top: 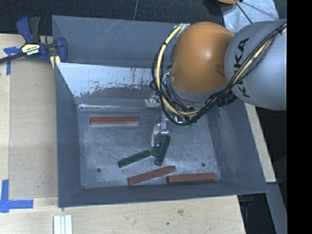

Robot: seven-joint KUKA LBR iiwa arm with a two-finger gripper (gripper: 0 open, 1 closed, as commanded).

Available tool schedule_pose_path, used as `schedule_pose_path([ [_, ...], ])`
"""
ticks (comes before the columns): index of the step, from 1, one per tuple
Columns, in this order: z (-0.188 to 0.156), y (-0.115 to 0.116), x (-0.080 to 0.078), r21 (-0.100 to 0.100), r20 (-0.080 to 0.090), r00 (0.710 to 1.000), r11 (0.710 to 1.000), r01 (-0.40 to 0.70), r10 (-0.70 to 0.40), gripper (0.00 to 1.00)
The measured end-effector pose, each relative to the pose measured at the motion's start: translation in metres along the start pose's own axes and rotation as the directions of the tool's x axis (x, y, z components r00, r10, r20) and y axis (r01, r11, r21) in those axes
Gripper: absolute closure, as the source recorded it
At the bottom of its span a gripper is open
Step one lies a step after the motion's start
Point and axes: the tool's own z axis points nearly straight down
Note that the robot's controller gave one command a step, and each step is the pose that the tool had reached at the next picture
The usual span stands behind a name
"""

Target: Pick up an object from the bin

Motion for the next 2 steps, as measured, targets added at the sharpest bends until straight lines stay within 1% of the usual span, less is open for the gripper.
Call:
schedule_pose_path([
  [1,-0.004,0.000,-0.002,-0.001,0.008,1.000,1.000,-0.002,0.002,0.00],
  [2,0.041,-0.014,0.020,-0.003,0.014,1.000,1.000,-0.007,0.007,0.00],
])
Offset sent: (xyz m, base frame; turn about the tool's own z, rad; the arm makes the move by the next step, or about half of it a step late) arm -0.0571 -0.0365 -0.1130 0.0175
